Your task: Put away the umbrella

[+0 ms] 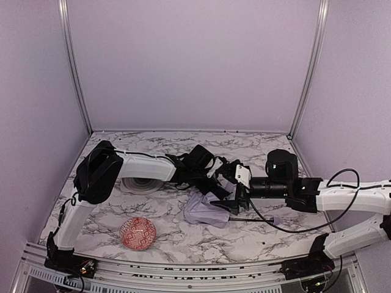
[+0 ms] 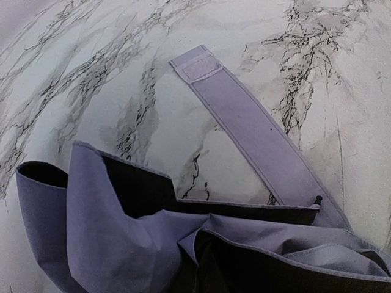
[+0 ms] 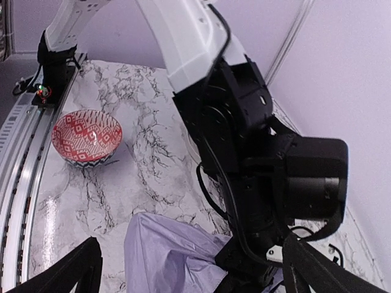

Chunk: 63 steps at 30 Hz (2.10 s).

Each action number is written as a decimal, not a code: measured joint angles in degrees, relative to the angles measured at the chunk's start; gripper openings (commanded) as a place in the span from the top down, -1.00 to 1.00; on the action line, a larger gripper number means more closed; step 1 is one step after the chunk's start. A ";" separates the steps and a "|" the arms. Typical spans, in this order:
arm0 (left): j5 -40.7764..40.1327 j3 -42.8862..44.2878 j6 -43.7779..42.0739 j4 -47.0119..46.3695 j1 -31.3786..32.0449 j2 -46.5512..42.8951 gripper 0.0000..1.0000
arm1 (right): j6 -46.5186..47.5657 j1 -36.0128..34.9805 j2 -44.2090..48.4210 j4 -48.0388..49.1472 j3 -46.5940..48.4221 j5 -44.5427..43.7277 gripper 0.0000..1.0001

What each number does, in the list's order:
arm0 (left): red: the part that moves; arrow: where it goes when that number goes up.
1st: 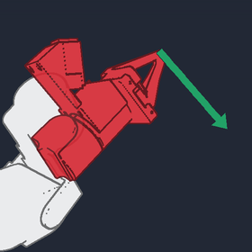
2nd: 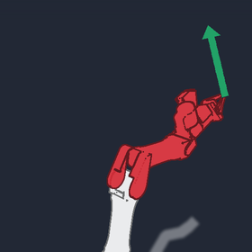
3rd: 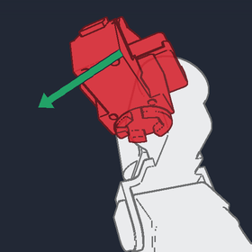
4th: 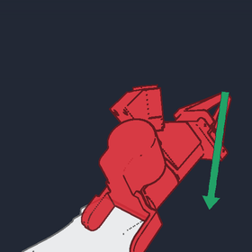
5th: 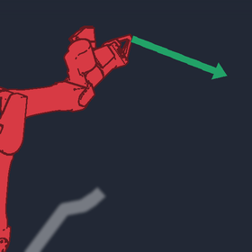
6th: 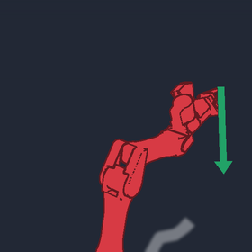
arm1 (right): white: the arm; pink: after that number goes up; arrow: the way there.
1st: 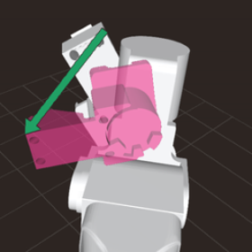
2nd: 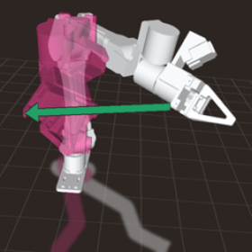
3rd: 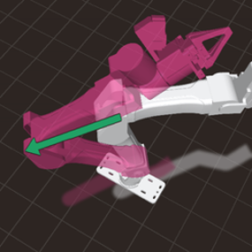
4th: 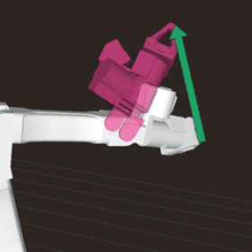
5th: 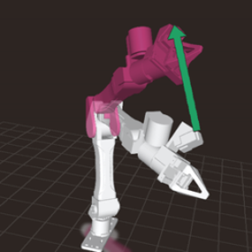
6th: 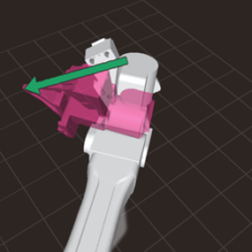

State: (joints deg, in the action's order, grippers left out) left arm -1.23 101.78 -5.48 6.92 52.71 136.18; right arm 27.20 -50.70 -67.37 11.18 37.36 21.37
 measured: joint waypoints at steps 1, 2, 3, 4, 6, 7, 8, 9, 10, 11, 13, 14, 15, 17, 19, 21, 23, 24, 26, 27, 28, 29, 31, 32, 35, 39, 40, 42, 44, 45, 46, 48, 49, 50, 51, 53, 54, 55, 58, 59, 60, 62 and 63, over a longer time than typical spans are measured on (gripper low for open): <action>0.17 -0.72 0.28 -0.24 -0.09 -0.70 1.00 | -2.43 1.79 0.59 2.16 -1.60 0.87 -0.95; 0.31 -1.22 0.50 -0.33 -0.15 -1.38 1.00 | -5.03 3.52 0.68 3.91 -2.78 1.31 -0.87; 0.46 -1.95 0.76 -0.66 -0.22 -2.29 1.00 | -7.91 5.35 0.42 5.01 -3.50 1.31 -0.80; 0.70 -2.40 1.07 -0.72 -0.33 -3.23 1.00 | -10.36 7.13 -0.11 5.51 -3.63 1.09 -0.73; 0.98 -3.02 1.49 -0.96 -0.46 -5.31 1.00 | -16.61 11.65 -2.03 7.02 -3.41 0.33 -0.58; 1.05 -3.06 1.62 -1.07 -0.50 -6.16 1.00 | -19.61 13.79 -3.48 7.37 -2.95 0.09 -0.54; 1.16 -3.06 1.70 -1.33 -0.52 -7.08 1.00 | -21.97 15.23 -5.18 7.56 -2.32 -0.11 -0.52; 1.18 -3.06 1.84 -1.60 -0.55 -7.93 1.00 | -24.50 16.39 -7.06 7.58 -1.60 -0.15 -0.51; 1.18 -3.10 1.95 -1.88 -0.52 -8.74 1.00 | -26.23 17.03 -8.92 7.52 -0.74 0.09 -0.51; 1.18 -3.26 2.12 -2.23 -0.52 -9.51 1.00 | -27.98 17.29 -11.10 7.28 0.39 0.61 -0.50; 1.16 -3.48 2.56 -2.75 -0.52 -10.67 1.00 | -31.95 17.33 -15.58 7.04 2.93 2.29 -0.46; 1.11 -3.52 2.75 -2.86 -0.52 -10.99 1.00 | -33.20 17.33 -16.98 7.04 3.65 3.02 -0.45; 0.98 -3.54 2.97 -2.97 -0.52 -11.17 1.00 | -34.34 17.33 -18.21 7.06 4.17 3.69 -0.44; 0.46 -3.56 3.43 -3.17 -0.52 -11.19 1.00 | -36.52 17.16 -19.43 7.23 4.22 4.74 -0.43; -0.63 -3.61 4.04 -3.15 -0.52 -11.19 1.00 | -38.01 16.72 -19.63 7.54 3.76 5.46 -0.43; -1.99 -3.61 4.79 -3.19 -0.52 -11.19 1.00 | -38.73 16.17 -19.63 7.91 3.56 5.31 -0.42; -3.21 -3.61 5.55 -3.17 -0.52 -11.19 1.00 | -38.47 14.69 -19.56 7.72 3.58 3.85 -0.40; -3.85 -3.61 5.99 -3.19 -0.52 -11.19 1.00 | -38.05 13.60 -19.37 7.26 3.61 2.60 -0.36; -4.46 -3.61 6.62 -3.21 -0.52 -11.19 1.00 | -36.83 11.34 -18.62 5.99 3.63 -0.17 -0.22; -4.70 -3.61 6.82 -3.19 -0.52 -11.19 1.00 | -36.30 10.60 -18.12 5.46 3.65 -1.49 -0.16; -4.87 -3.61 7.04 -3.19 -0.52 -11.19 1.00 | -35.69 9.73 -17.40 4.79 3.67 -3.04 -0.11; -4.96 -3.61 7.26 -3.19 -0.52 -11.19 1.00 | -35.21 9.25 -16.87 4.44 3.69 -4.24 -0.08; -5.29 -3.61 7.63 -3.21 -0.52 -11.19 1.00 | -34.16 7.98 -15.89 4.22 3.74 -7.61 -0.02; -5.38 -3.61 7.74 -3.21 -0.52 -11.19 1.00 | -33.81 7.61 -15.67 4.28 3.74 -8.90 0.04; -5.73 -3.61 7.93 -3.21 -0.52 -11.19 1.00 | -33.00 6.73 -16.02 4.35 3.78 -11.56 0.16; -5.92 -3.61 8.02 -3.21 -0.52 -11.19 1.00 | -32.06 5.77 -16.39 4.48 3.89 -14.03 0.14; -5.97 -3.61 8.02 -3.21 -0.52 -11.19 1.00 | -31.78 5.68 -16.31 4.74 3.89 -14.27 0.14; -6.23 -3.63 8.04 -3.21 -0.52 -11.19 1.00 | -31.28 5.51 -15.85 5.29 3.89 -14.49 0.13; -6.47 -3.67 8.02 -3.21 -0.52 -11.19 1.00 | -30.29 4.83 -14.71 6.49 3.50 -15.06 0.10; -6.60 -3.69 8.02 -3.21 -0.52 -11.19 1.00 | -29.79 4.04 -13.90 7.45 2.99 -15.65 0.08; -6.78 -3.72 8.02 -3.21 -0.52 -11.19 1.00 | -29.16 3.15 -13.11 8.33 2.45 -15.96 0.06; -6.82 -3.78 8.02 -3.21 -0.52 -11.19 1.00 | -28.28 1.25 -11.89 10.47 1.27 -15.96 0.05; -6.82 -3.80 8.02 -3.21 -0.52 -11.19 1.00 | -28.06 0.59 -11.76 11.28 0.92 -15.96 0.05; -6.82 -3.82 8.02 -3.21 -0.52 -11.19 1.00 | -28.00 0.07 -12.02 11.74 0.90 -15.96 0.05; -6.82 -3.87 8.02 -3.21 -0.52 -11.19 1.00 | -28.02 0.02 -12.48 12.20 0.90 -16.02 0.05; -6.82 -3.96 8.02 -3.21 -0.52 -11.19 1.00 | -28.37 0.55 -13.68 12.48 0.90 -16.37 0.05; -6.82 -4.04 8.02 -3.23 -0.52 -11.19 1.00 | -28.74 0.98 -14.51 12.57 0.90 -16.41 0.02; -6.84 -4.20 8.00 -3.23 -0.52 -11.19 1.00 | -29.11 1.55 -15.30 12.70 0.90 -16.41 0.00; -6.84 -4.68 8.00 -3.23 -0.52 -11.19 1.00 | -29.94 3.34 -17.09 12.85 0.90 -16.33 -0.05; -6.88 -4.83 8.00 -3.23 -0.52 -11.19 1.00 | -30.14 3.80 -17.68 12.83 0.90 -16.17 -0.03; -6.91 -4.92 8.00 -3.21 -0.52 -11.21 1.00 | -30.18 4.15 -18.29 12.85 0.92 -15.85 0.04; -6.99 -4.96 8.00 -3.21 -0.52 -11.21 1.00 | -30.27 4.63 -19.93 12.83 1.01 -15.02 0.26; -7.02 -4.96 8.00 -3.26 -0.52 -11.21 1.00 | -30.27 4.66 -20.68 12.81 1.03 -14.64 0.42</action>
State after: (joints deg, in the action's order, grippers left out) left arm -8.25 96.82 2.52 3.66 52.18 124.97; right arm -3.07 -46.04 -88.05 23.99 38.39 6.72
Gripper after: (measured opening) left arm 0.006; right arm 0.452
